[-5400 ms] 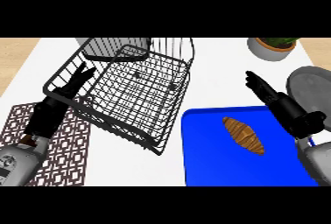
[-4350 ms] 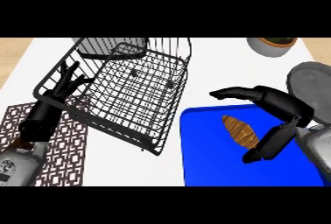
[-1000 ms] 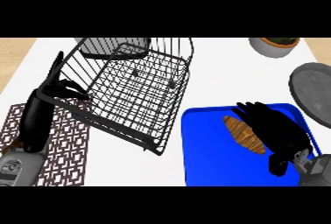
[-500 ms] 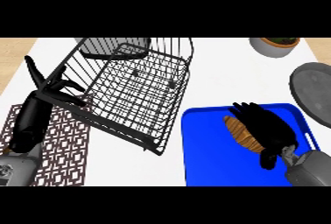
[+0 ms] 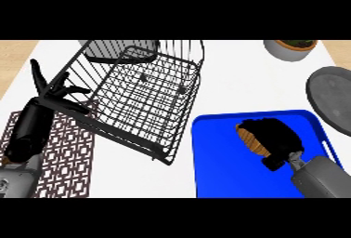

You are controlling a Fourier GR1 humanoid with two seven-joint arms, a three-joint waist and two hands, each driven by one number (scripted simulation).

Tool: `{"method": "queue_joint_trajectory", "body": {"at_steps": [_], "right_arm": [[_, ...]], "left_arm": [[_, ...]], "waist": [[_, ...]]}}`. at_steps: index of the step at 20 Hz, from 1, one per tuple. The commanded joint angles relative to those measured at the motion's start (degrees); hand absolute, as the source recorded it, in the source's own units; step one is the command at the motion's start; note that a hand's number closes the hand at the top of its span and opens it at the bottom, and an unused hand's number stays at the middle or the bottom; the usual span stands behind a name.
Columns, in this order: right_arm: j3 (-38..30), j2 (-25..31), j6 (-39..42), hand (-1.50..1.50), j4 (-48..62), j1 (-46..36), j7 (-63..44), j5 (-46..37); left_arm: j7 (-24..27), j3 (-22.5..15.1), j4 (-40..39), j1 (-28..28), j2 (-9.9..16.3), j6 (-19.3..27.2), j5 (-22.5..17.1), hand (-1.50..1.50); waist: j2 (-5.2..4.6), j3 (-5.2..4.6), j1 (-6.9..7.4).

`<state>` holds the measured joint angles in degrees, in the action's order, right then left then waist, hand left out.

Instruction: Pick the croissant from the tray and place it in the tiered basket

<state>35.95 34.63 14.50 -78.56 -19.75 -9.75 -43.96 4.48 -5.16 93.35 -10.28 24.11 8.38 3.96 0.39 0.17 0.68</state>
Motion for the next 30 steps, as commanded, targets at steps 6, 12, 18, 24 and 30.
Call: {"method": "queue_joint_trajectory", "body": {"at_steps": [6, 12, 18, 24, 30], "right_arm": [[0.12, -2.57, -7.44, 1.5, 0.83, 1.73, 9.16, -4.01], [-7.23, -1.69, -8.51, 1.5, -2.02, 3.85, 0.06, -3.41], [-17.71, -2.22, -14.91, 1.5, -4.71, 11.08, -19.74, -3.46], [-21.33, -0.85, -11.14, 1.5, -25.66, 15.63, -27.72, -0.81], [-28.06, -4.09, -10.71, 1.5, -41.63, 18.15, -31.4, 9.87]], "left_arm": [[-2.47, -5.19, 0.04, 2.76, -2.67, -1.82, 3.77, 0.0], [-0.81, -2.05, -0.78, 3.88, -1.26, -3.19, 2.44, 0.0], [-1.73, -0.22, 1.49, 6.2, 0.11, -3.97, 0.93, 0.0], [-1.65, -1.58, 1.8, 6.7, -0.87, -4.36, 2.04, 0.0], [-2.08, -0.85, 4.93, 9.3, -0.81, -4.77, 1.06, 0.0]], "waist": [[-0.37, -0.14, -0.74], [-0.1, -0.21, -2.07], [0.39, -0.3, -4.33], [0.17, -0.29, -3.0], [0.28, -0.21, -2.16]]}}
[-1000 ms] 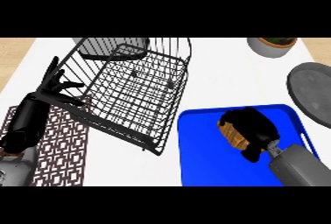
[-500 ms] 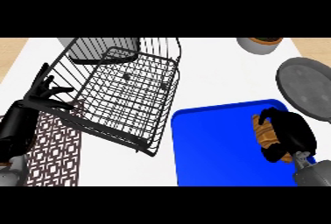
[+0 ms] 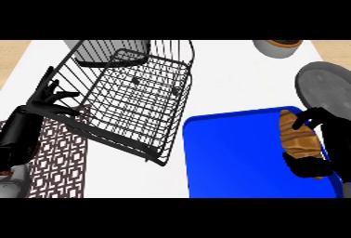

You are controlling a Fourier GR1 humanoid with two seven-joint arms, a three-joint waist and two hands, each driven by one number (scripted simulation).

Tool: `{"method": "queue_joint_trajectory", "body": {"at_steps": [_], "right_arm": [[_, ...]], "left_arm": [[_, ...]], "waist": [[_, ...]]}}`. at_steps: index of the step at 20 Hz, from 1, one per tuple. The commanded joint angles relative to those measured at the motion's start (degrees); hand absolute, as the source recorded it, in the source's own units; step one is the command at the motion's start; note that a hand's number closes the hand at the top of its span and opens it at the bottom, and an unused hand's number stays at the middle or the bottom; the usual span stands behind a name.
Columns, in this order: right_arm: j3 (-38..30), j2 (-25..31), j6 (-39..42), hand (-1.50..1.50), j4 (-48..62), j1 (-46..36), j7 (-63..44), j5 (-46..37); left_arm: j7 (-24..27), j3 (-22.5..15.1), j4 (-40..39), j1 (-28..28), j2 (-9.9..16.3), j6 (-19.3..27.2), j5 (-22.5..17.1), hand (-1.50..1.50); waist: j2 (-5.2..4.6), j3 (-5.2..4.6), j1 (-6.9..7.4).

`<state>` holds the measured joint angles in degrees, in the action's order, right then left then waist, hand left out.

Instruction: Pick the croissant from the tray and place it in the tiered basket

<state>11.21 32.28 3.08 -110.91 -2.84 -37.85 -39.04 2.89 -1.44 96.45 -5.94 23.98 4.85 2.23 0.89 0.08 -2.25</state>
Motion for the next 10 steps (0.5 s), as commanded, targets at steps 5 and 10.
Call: {"method": "queue_joint_trajectory", "body": {"at_steps": [5, 10], "right_arm": [[-3.49, 1.88, 7.6, 1.5, -20.15, -4.05, -7.15, 5.27], [-5.03, 0.23, 11.48, 1.5, -27.6, -11.07, -14.58, 10.25]], "left_arm": [[-0.12, -6.65, -0.58, 2.22, -2.43, -0.67, 5.26, 0.0], [-1.08, -7.49, -0.96, 0.05, -3.6, 0.14, 7.09, 0.0]], "waist": [[-0.63, -0.17, 1.66], [-0.71, -0.17, 1.93]]}}
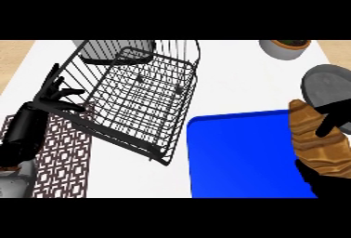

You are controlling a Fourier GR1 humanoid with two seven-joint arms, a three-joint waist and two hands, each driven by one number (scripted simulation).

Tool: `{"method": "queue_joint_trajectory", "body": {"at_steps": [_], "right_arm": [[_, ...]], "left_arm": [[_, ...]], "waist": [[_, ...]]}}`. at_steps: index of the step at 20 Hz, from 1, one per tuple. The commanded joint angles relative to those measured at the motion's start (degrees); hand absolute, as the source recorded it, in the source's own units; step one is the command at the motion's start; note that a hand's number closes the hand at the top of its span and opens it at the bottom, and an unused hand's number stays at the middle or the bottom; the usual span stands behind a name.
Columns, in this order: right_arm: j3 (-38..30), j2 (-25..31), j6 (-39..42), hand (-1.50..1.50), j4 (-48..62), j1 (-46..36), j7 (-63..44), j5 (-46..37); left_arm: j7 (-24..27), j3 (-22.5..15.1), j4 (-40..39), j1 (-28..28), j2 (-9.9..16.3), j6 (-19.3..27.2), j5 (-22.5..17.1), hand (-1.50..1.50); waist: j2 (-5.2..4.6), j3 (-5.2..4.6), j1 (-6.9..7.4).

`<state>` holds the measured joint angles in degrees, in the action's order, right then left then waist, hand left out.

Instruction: Pick the croissant from the tray and place it in the tiered basket

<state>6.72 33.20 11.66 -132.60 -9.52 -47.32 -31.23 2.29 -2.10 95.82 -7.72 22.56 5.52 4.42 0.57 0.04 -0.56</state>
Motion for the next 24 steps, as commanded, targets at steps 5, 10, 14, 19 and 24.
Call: {"method": "queue_joint_trajectory", "body": {"at_steps": [5, 10, 14, 19, 24], "right_arm": [[4.73, -4.45, 6.35, 1.5, 1.0, -23.7, -14.75, 4.05], [6.92, -11.38, 4.52, 1.5, 11.61, -36.9, -20.7, 2.85], [8.21, -16.39, 4.07, 1.5, 21.12, -46.59, -24.05, 1.47], [5.64, -22.34, 4.38, 1.5, 33.17, -55.87, -23.96, 3.42], [8.34, -30.67, -2.58, 1.5, 50.75, -61.46, -18.42, -3.48]], "left_arm": [[-2.49, -8.93, -2.44, -1.81, -4.4, 0.17, 6.44, 0.0], [0.47, -6.23, -4.23, -0.96, -3.18, -2.26, 3.96, 0.0], [1.42, -6.45, -2.92, 0.56, -3.4, -1.97, 4.65, 0.0], [0.74, -4.86, -3.47, 0.14, -2.44, -2.6, 4.22, 0.0], [0.16, -6.92, -3.02, -0.97, -3.56, -3.18, 5.06, 0.0]], "waist": [[-0.62, -0.27, 1.32], [-0.65, -0.3, 1.68], [-0.54, -0.32, 2.11], [-0.56, -0.22, 1.82], [-1.19, -0.24, 2.89]]}}
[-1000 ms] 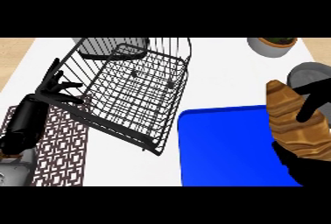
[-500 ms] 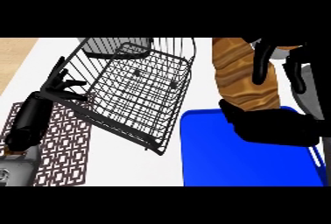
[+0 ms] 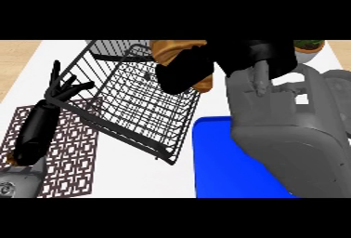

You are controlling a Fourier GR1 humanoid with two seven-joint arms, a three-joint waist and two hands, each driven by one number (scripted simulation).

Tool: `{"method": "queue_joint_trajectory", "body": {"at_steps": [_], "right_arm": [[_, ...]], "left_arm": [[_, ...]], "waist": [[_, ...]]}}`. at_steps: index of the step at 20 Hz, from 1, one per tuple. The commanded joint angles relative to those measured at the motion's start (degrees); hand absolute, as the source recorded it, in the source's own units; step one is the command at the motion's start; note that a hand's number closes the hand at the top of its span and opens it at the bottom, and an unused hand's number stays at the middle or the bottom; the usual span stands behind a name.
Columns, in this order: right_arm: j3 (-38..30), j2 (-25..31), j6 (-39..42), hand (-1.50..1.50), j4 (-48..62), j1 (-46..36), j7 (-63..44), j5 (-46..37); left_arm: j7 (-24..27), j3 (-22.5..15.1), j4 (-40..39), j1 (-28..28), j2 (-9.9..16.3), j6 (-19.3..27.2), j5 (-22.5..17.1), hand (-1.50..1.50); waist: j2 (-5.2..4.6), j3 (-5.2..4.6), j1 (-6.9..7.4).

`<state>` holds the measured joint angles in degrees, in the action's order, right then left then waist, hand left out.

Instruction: Pick the croissant from the tray and place it in the tiered basket

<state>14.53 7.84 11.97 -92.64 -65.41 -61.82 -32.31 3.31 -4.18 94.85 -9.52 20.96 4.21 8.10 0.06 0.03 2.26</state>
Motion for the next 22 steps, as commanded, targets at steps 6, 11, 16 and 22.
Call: {"method": "queue_joint_trajectory", "body": {"at_steps": [6, 11, 16, 22], "right_arm": [[0.49, -7.71, -10.58, 1.5, 24.46, -7.9, 1.74, -2.62], [0.02, -7.8, -25.75, -1.5, 31.99, -8.71, 8.27, 5.03], [1.36, -7.82, -34.65, -1.5, 38.46, -9.11, 18.2, 12.14], [0.8, -7.84, -51.79, -1.5, 39.46, -8.55, 24.44, 8.94]], "left_arm": [[3.04, -4.07, -3.82, 2.75, -2.8, -1.02, 2.39, 0.0], [-0.94, -5.52, -1.8, -0.3, -3.54, -1.26, 3.45, 0.0], [1.06, -4.39, -3.96, -1.07, -3.01, -2.83, 2.36, 0.0], [0.12, -3.28, -0.7, 2.34, -2.27, -3.48, 1.47, 0.0]], "waist": [[-0.67, -0.18, -0.16], [-1.09, -0.12, 1.72], [-1.45, -0.14, 2.22], [-0.58, -0.08, 0.91]]}}
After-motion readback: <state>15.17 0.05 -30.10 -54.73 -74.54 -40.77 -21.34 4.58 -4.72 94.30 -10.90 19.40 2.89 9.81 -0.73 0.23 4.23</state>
